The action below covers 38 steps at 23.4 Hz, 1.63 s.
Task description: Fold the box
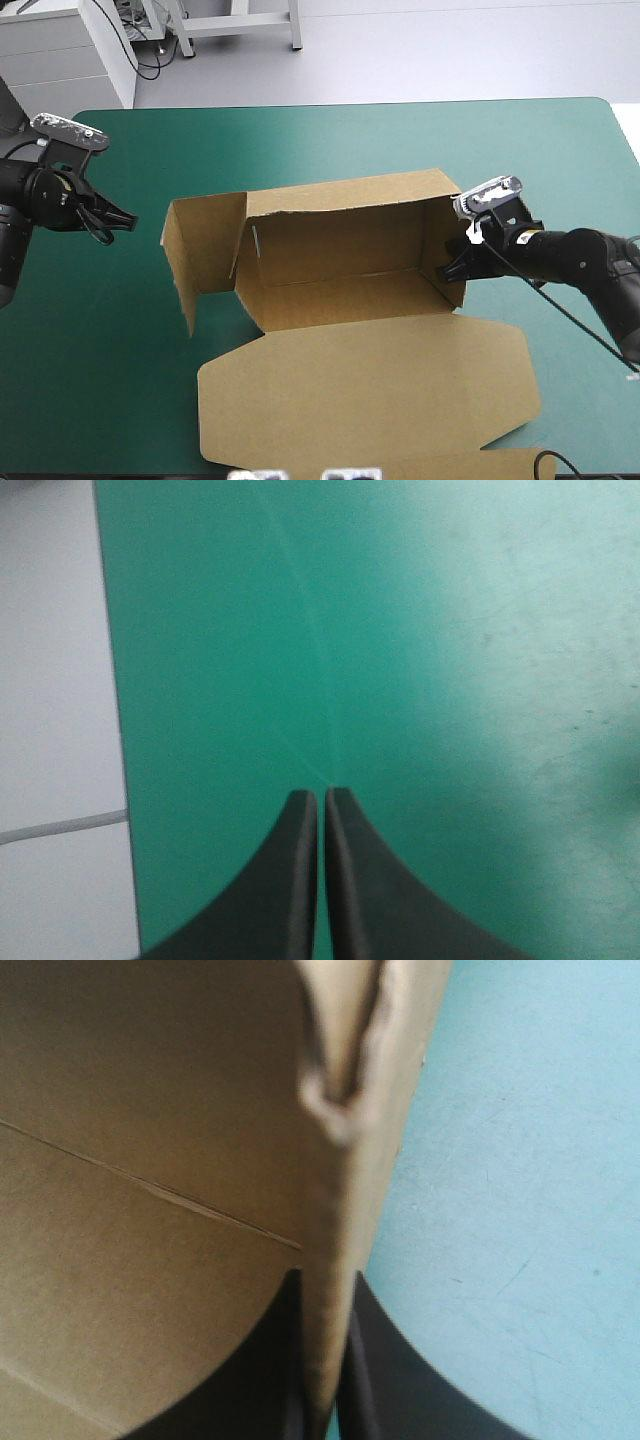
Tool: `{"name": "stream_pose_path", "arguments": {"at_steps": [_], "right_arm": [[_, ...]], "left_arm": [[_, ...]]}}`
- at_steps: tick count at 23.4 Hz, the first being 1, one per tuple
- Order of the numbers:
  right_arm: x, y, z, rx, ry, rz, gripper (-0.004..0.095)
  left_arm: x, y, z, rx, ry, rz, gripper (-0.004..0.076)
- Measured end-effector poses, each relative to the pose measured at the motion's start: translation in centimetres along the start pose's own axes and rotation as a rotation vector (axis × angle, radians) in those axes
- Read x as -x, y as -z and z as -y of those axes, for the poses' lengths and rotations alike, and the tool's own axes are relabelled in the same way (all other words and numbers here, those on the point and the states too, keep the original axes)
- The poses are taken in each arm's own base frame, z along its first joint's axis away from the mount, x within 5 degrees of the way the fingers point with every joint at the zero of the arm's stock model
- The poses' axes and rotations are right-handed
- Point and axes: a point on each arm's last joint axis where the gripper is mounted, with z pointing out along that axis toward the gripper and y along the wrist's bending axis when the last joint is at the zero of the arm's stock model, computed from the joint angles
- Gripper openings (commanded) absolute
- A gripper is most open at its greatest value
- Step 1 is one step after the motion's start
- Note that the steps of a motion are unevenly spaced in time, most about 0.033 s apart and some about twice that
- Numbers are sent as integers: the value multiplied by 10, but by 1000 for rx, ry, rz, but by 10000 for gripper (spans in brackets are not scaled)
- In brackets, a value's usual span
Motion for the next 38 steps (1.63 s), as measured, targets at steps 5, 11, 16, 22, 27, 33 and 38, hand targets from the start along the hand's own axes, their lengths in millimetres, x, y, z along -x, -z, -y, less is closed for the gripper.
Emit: {"name": "stream_pose_path", "arguments": {"at_steps": [5, 11, 16, 22, 27, 33, 38], "right_arm": [[22, 10, 5, -3, -53, -134, -14], [42, -29, 26, 26, -123, -349, -14], [56, -95, 53, 41, -201, -498, -14], [60, -125, 64, 37, -229, -495, 95], [69, -124, 66, 36, -215, -489, 555], [99, -99, 65, 5, -181, -372, 685], [107, -73, 59, -20, -174, -320, 684]], "left_arm": [[-1, -1, -6, 63, 9, -5, 8], [1, -1, -6, 64, 16, 14, 8], [1, -1, -3, 39, 27, 18, 8], [3, -1, 0, -3, 45, 33, 8], [3, -1, 1, -7, 47, 34, 8], [3, -1, 0, -4, 45, 32, 8], [2, -1, 0, -4, 45, 31, 8]]}}
